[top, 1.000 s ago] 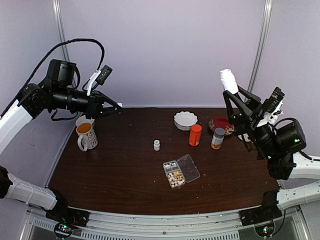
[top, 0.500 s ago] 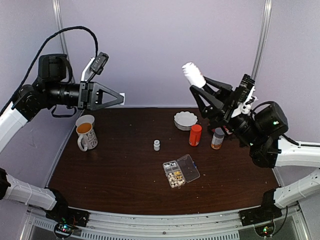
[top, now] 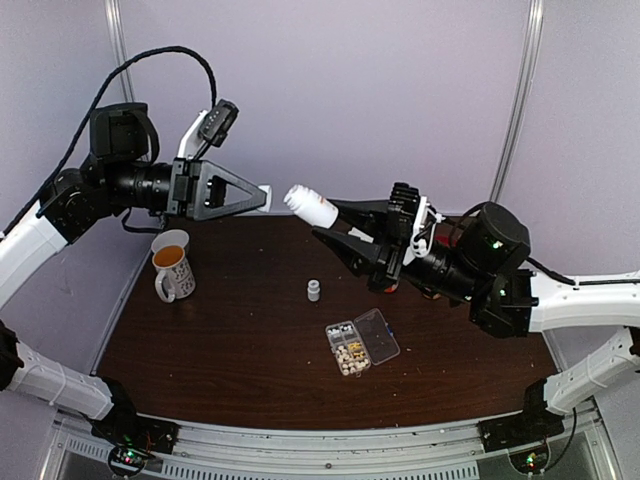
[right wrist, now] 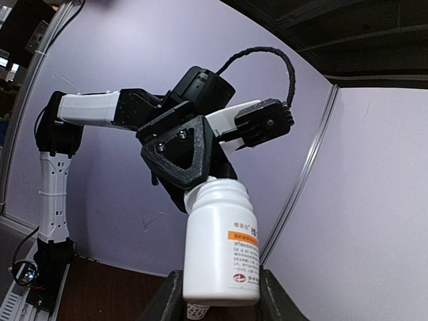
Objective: Sort the pills into containers
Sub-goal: Close the lid of the pill bottle.
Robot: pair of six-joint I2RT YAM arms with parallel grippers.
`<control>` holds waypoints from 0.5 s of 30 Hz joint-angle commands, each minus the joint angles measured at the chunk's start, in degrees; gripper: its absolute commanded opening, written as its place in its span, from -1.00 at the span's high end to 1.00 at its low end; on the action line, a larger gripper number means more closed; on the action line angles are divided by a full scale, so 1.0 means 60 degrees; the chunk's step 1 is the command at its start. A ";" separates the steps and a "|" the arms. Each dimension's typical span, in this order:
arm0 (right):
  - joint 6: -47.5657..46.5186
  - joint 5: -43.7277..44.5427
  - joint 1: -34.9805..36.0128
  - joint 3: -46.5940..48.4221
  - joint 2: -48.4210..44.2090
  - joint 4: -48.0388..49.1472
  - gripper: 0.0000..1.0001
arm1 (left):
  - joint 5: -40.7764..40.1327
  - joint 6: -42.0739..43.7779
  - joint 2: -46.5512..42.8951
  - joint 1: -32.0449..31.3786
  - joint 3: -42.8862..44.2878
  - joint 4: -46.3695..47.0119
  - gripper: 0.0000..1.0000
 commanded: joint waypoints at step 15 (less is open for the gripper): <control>-0.0866 0.0112 0.0317 0.1135 0.0718 -0.1562 1.00 | 0.0069 -0.0237 0.0194 -0.0180 0.0154 0.0733 1.00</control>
